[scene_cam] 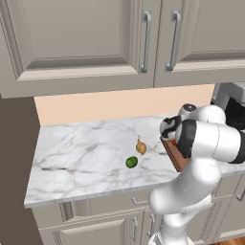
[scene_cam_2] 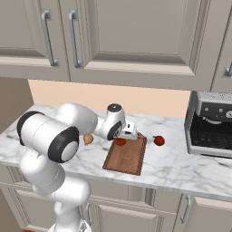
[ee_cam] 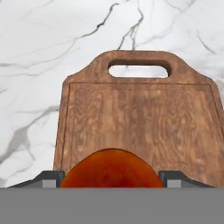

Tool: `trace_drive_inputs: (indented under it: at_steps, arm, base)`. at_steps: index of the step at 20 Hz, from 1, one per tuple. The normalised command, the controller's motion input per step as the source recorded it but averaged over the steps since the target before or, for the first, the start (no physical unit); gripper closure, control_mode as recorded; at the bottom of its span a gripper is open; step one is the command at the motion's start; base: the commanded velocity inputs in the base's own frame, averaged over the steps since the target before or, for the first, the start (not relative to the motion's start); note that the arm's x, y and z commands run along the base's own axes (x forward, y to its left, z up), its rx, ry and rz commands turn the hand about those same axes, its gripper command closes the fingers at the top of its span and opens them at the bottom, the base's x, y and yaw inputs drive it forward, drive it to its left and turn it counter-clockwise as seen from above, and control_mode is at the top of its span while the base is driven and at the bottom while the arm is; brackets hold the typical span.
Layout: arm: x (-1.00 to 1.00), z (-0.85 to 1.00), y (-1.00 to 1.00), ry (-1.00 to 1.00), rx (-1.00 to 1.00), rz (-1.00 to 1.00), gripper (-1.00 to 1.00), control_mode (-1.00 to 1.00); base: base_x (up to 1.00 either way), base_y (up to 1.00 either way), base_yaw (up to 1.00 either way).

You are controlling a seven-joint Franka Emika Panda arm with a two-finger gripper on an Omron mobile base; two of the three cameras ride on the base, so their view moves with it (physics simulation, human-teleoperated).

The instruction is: Place the avocado, onion, tomato, and bell pepper on the cutting board.

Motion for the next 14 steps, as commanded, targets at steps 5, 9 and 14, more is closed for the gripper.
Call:
trace_drive_inputs:
  at_steps: [5,9,14]
  arm:
    - [0.05,-0.05,-0.04,-0.03,0.00,0.00,-1.00,-1.00]
    - [0.06,0.00,-0.01,0.00,0.00,0.00,-1.00,-1.00]
    - [0.12,0.24,0.00,0.00,0.02,0.00,-1.00,-1.00]
  base:
    - [0.00,0.00,0.00]
    - [0.00,0.00,0.00]
    - [0.00,0.00,0.00]
